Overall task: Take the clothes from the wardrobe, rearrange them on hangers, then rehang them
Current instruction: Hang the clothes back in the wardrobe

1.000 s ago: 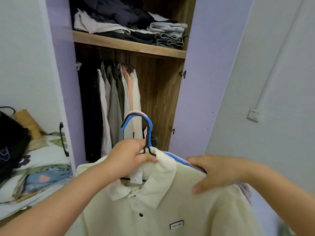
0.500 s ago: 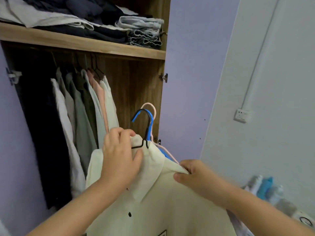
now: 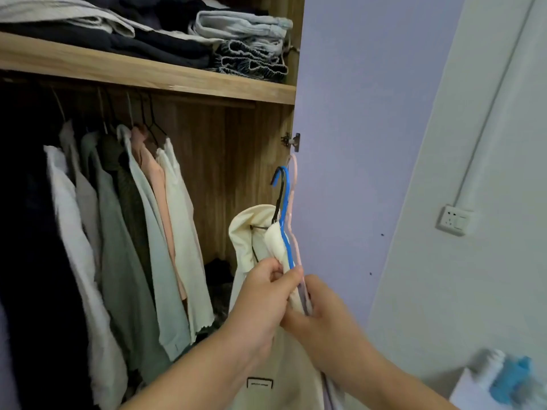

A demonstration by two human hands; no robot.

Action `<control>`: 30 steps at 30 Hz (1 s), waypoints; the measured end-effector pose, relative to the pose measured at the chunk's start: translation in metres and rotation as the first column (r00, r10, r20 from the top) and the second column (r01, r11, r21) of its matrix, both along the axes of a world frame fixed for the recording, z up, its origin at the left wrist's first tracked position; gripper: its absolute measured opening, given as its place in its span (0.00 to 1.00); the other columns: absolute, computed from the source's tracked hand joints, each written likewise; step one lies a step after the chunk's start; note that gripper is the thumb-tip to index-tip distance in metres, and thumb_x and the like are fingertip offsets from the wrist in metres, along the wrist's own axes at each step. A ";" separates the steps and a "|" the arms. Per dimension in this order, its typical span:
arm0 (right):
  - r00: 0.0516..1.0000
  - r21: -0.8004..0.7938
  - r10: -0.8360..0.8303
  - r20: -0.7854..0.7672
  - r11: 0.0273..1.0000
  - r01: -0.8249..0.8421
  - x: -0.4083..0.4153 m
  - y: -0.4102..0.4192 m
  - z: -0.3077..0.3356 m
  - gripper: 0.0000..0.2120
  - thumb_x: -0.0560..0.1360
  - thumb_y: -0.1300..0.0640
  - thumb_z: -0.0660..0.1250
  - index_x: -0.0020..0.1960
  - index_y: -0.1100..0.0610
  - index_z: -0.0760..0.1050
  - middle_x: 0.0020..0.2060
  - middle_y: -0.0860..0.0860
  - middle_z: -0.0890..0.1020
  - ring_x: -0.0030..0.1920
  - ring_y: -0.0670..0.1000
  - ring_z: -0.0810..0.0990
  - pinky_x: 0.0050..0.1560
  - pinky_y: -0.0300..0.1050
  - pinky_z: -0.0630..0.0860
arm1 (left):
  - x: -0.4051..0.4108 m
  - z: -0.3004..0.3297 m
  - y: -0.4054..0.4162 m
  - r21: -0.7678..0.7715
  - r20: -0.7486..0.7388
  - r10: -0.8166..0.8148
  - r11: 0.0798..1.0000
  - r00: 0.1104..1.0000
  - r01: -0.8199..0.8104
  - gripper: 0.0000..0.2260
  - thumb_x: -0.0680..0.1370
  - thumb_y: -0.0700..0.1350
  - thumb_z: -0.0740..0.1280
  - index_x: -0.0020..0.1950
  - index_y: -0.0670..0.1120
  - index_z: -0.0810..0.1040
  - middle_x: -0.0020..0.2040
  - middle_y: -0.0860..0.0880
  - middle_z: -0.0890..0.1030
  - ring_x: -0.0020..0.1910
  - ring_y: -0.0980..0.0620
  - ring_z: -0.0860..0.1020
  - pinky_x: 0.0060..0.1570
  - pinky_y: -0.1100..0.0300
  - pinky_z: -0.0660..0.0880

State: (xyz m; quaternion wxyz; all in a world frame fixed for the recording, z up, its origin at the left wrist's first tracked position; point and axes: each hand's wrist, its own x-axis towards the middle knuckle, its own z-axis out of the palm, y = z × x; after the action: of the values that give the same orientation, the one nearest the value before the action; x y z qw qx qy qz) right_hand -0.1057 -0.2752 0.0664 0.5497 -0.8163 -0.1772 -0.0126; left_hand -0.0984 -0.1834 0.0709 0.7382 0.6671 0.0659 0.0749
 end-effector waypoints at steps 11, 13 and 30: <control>0.903 0.331 0.298 -0.310 0.924 -0.191 0.152 0.001 0.008 0.11 0.75 0.59 0.64 0.55 0.62 0.72 0.52 0.61 0.80 0.55 0.54 0.80 0.62 0.56 0.74 | 0.137 0.006 0.007 -0.236 0.060 0.065 0.971 0.996 -0.049 0.16 0.79 0.40 0.60 0.34 0.47 0.80 0.32 0.45 0.80 0.30 0.54 0.80 0.27 0.65 0.74; 0.897 0.369 0.296 -0.328 0.914 -0.167 0.175 0.010 0.006 0.08 0.78 0.57 0.61 0.52 0.61 0.74 0.50 0.57 0.82 0.55 0.52 0.80 0.62 0.51 0.74 | 0.157 0.004 0.015 -0.199 0.056 0.097 0.976 0.994 -0.085 0.17 0.79 0.40 0.60 0.33 0.49 0.82 0.31 0.47 0.81 0.29 0.55 0.80 0.26 0.67 0.73; 0.864 0.451 0.291 -0.412 0.889 -0.084 0.380 0.101 0.024 0.05 0.73 0.63 0.66 0.42 0.61 0.81 0.34 0.59 0.83 0.36 0.55 0.81 0.33 0.45 0.77 | 0.327 0.031 0.181 0.269 0.197 0.262 0.912 0.945 -0.309 0.11 0.81 0.46 0.57 0.42 0.45 0.75 0.36 0.46 0.73 0.36 0.52 0.73 0.38 0.59 0.69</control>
State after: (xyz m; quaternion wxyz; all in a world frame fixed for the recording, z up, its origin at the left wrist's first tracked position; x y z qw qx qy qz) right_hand 0.2739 -0.1741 0.0902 0.7361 -0.6361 -0.1127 0.2019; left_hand 0.2286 -0.0028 0.1017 0.6137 0.7454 0.0928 0.2432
